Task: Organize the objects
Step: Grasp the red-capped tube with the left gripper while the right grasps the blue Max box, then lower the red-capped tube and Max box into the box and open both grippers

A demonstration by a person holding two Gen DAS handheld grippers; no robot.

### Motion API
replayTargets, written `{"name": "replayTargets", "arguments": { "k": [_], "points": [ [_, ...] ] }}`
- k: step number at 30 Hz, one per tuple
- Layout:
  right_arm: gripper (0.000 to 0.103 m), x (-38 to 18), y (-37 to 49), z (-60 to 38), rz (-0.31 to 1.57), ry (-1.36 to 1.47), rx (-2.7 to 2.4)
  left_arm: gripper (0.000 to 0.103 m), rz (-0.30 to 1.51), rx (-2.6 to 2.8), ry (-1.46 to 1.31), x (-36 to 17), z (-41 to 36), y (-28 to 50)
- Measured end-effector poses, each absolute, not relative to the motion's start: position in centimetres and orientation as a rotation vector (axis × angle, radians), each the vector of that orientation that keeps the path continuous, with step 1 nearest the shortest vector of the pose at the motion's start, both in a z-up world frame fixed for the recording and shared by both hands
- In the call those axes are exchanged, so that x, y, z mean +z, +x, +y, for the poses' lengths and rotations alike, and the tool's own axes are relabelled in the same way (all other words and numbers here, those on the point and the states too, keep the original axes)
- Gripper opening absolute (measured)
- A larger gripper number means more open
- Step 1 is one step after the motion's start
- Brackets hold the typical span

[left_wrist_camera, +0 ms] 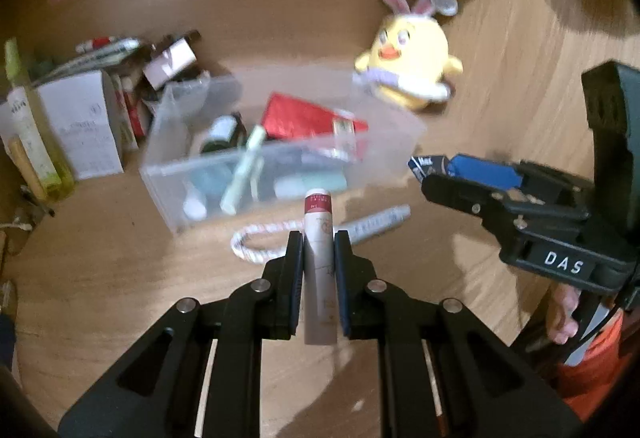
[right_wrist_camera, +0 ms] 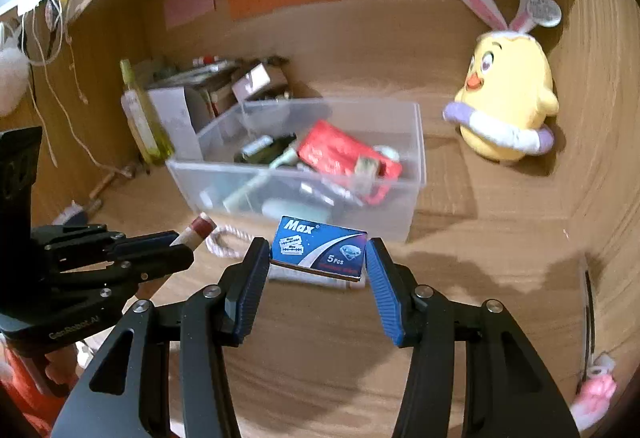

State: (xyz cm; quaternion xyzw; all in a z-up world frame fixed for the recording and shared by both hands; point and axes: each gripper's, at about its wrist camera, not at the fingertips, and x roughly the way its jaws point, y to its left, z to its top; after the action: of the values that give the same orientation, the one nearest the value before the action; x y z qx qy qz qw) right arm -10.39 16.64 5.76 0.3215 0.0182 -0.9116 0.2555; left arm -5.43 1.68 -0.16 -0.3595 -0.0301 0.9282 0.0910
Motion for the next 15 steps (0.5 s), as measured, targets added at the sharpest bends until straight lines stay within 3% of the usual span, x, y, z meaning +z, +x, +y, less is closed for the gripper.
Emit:
{"name": "replayTargets", "arguments": {
  "k": [15],
  "points": [
    [0.046, 10.9, -14.9, 14.8, 0.005, 0.710, -2.522, 0.014, -0.200, 2.919, -0.807, 6.6, -2.9, -8.7]
  ]
}}
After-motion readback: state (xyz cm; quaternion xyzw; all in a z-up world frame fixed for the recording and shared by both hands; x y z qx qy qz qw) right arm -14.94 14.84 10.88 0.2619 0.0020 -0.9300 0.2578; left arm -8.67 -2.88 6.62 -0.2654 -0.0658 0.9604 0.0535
